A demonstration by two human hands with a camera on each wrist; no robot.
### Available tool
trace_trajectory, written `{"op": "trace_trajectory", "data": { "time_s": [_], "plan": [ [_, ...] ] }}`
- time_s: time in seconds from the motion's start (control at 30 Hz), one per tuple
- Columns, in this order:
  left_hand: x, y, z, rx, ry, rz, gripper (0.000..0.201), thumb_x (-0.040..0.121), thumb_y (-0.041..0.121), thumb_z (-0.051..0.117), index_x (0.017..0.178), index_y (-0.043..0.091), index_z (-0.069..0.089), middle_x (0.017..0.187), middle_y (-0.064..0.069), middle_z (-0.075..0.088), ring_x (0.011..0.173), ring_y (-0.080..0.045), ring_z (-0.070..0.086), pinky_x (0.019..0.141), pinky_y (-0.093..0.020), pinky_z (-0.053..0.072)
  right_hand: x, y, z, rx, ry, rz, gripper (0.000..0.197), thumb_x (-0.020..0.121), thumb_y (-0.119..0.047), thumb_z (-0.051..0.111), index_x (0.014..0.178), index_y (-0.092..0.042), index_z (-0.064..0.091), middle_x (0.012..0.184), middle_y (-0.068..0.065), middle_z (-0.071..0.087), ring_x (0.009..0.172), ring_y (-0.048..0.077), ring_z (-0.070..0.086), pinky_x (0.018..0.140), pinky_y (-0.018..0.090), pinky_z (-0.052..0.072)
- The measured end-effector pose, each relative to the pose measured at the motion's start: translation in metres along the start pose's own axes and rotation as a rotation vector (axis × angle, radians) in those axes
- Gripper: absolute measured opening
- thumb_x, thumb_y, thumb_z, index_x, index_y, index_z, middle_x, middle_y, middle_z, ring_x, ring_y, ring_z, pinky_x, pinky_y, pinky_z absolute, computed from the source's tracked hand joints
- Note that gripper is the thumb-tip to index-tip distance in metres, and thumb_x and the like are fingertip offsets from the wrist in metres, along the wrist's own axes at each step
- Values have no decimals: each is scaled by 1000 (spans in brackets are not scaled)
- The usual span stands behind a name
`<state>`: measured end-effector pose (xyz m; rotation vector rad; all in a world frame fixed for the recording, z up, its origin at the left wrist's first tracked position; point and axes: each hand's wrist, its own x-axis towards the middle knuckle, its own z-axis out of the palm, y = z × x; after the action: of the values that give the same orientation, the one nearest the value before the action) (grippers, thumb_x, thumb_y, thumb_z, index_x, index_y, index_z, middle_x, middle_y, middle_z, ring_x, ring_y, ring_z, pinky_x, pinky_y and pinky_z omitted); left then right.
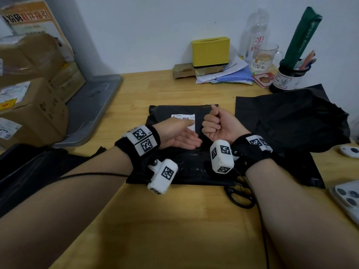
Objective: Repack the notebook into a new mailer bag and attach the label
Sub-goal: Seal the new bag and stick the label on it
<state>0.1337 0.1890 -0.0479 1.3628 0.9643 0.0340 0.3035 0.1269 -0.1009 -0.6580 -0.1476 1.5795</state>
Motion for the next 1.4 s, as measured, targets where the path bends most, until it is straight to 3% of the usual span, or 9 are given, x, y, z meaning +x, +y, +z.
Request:
{"op": "trace_trajectory", "data": {
  "time_s": [0.17,0.3,0.4,0.53,0.6,0.83,1.13,1.27,1.4],
  "plan": [
    [-4,-2,6,135,-2,-51,51,104,42,45,103,-6,63,80,-16,76,71,-23,76,63,-29,63,-1,1,0,-8,2,-4,61,106,-40,40,50,-19,49,43,-6,30,34,9,25,38,23,23],
    [-9,9,-2,245,-94,-134,61,102,52,43,102,-4,66,84,-18,76,73,-24,76,65,-31,63,-1,0,1,-14,16,-15,61,106,-39,41,49,-19,49,43,-6,30,34,9,25,39,22,23],
    [-3,18,-14,113,-97,-107,60,103,50,41,114,-5,64,91,-18,76,80,-26,76,71,-31,63,0,1,1,-22,8,-4,63,107,-39,39,48,-19,48,43,-6,30,35,9,24,40,22,21],
    [9,18,-22,-118,-127,-164,47,109,29,33,123,-7,58,110,-23,72,94,-32,74,80,-41,62,-1,1,1,-35,19,-14,64,107,-39,39,47,-19,48,43,-6,30,35,9,24,42,23,23],
    [17,21,-25,-199,-89,-144,44,109,25,30,122,-8,57,111,-24,72,95,-33,73,82,-43,60,-1,1,2,-47,30,-20,64,107,-38,39,47,-19,47,43,-6,30,35,9,24,42,23,24],
    [47,37,-25,-303,20,-32,42,106,31,38,118,-6,55,99,-21,75,81,-35,75,63,-42,62,-1,2,1,-41,40,-27,62,107,-38,40,48,-19,48,44,-6,29,35,10,23,42,24,23],
    [61,31,-77,-333,238,82,41,98,20,60,125,-10,53,102,-23,74,86,-30,76,67,-34,62,-1,3,3,-44,34,-36,58,106,-36,42,51,-20,47,44,-6,29,35,9,23,40,24,25],
    [44,34,-75,-311,214,110,42,99,24,58,125,-8,55,106,-21,74,93,-29,75,71,-33,62,0,3,4,-47,29,-30,59,106,-36,41,51,-20,47,44,-6,29,35,9,24,41,24,24],
    [24,30,-45,-238,43,58,32,101,23,52,117,-3,63,102,-15,76,88,-25,76,75,-34,63,-1,3,4,-42,30,-30,58,106,-37,41,51,-20,47,44,-6,29,35,9,24,40,24,25]
  ]
}}
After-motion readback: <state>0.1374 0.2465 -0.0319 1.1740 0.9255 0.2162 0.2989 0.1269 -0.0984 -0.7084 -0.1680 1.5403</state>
